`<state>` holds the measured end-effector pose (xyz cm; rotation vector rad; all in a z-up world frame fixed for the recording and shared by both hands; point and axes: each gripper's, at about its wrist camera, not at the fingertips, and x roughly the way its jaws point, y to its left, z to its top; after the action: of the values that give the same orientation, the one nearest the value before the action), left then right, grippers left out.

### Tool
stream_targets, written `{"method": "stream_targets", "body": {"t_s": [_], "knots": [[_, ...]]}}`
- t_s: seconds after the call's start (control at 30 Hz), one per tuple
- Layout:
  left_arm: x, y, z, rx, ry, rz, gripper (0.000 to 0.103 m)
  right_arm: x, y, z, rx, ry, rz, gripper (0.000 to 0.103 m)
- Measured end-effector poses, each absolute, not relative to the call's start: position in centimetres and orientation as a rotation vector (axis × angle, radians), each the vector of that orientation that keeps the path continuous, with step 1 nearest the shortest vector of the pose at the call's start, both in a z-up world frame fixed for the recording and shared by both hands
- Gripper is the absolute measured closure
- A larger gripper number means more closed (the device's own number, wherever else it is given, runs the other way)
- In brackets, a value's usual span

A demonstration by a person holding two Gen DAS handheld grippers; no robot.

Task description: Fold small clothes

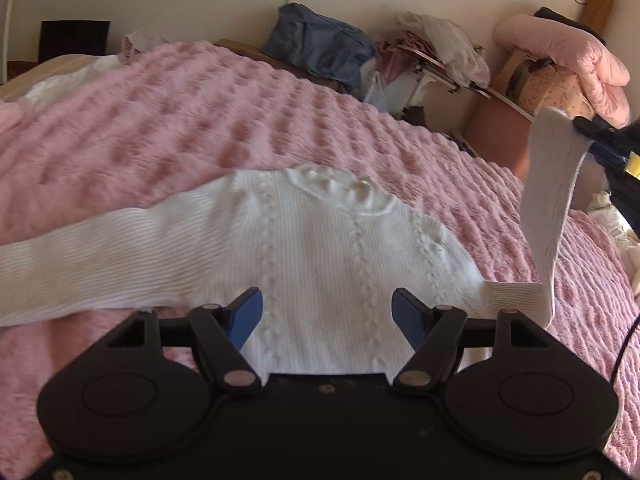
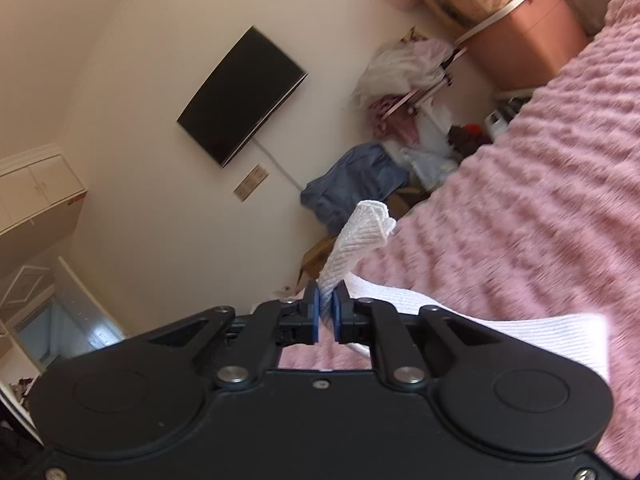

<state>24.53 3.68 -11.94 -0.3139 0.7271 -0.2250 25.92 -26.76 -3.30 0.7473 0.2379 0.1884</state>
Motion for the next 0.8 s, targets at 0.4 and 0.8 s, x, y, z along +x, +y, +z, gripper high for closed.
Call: {"method": "stream_targets", "body": {"t_s": [0.4,0.8], "knots": [[19.3,16.0,-14.2,-0.454,0.734,-0.100,0.028,33.6,-7.8,-11.8,0.632,0.540,0.405,0.095],[17.2,20.0,-14.0,-0.495,0.693,-0.060,0.028,34.4,-2.6,-17.4,0.535,0.786,0.464,0.076]]}}
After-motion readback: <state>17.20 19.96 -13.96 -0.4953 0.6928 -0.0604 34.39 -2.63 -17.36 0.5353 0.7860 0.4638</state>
